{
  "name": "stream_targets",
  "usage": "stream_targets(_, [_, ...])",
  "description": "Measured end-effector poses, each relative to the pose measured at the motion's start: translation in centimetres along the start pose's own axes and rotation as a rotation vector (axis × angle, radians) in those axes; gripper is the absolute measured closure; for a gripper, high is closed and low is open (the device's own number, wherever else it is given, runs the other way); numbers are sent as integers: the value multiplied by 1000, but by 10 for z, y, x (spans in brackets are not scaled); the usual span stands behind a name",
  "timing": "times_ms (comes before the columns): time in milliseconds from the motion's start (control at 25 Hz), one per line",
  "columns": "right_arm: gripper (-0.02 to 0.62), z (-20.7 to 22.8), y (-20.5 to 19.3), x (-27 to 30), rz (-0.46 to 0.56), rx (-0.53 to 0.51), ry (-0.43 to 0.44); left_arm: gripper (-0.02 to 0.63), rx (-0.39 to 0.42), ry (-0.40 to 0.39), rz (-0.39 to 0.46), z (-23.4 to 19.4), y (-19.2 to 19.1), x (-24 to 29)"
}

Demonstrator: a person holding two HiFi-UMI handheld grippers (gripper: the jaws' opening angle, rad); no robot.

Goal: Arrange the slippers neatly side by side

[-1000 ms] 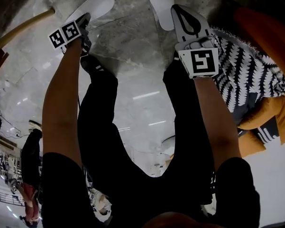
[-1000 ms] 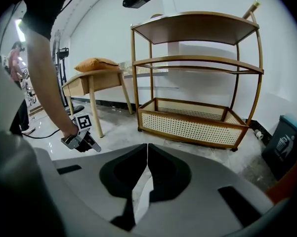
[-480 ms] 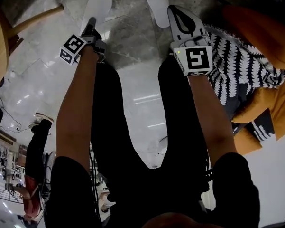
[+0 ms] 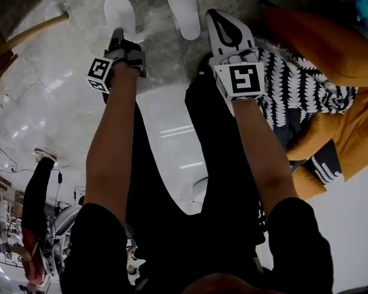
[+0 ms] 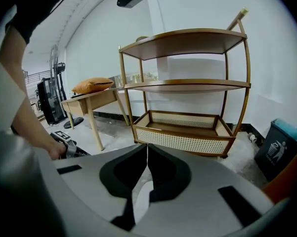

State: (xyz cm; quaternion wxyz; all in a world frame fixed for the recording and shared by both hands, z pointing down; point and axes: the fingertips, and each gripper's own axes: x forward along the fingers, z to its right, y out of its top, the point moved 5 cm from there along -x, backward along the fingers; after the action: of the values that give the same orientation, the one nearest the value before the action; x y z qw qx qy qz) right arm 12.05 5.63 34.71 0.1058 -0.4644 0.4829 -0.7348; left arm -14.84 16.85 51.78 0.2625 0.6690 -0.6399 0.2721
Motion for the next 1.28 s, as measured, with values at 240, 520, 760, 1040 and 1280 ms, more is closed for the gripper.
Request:
stream_targets(240, [561, 26, -27, -3, -21, -19, 9, 586, -122, -21, 59, -27, -40, 19])
stream_targets(520, [561, 46, -53, -1, -28, -23, 14, 586, -163, -6, 103, -55, -82, 38])
stream_targets(760, [561, 55, -64, 1, -24, -58, 35, 586, -150, 38, 157, -76, -104, 56])
stream_targets(1040, [561, 63, -71, 2, -4, -54, 21, 586, -162, 55, 195, -88, -119, 80])
stream_targets(1280, [561, 71, -76, 3, -11, -72, 19, 586, -116, 89, 194, -95, -120, 93])
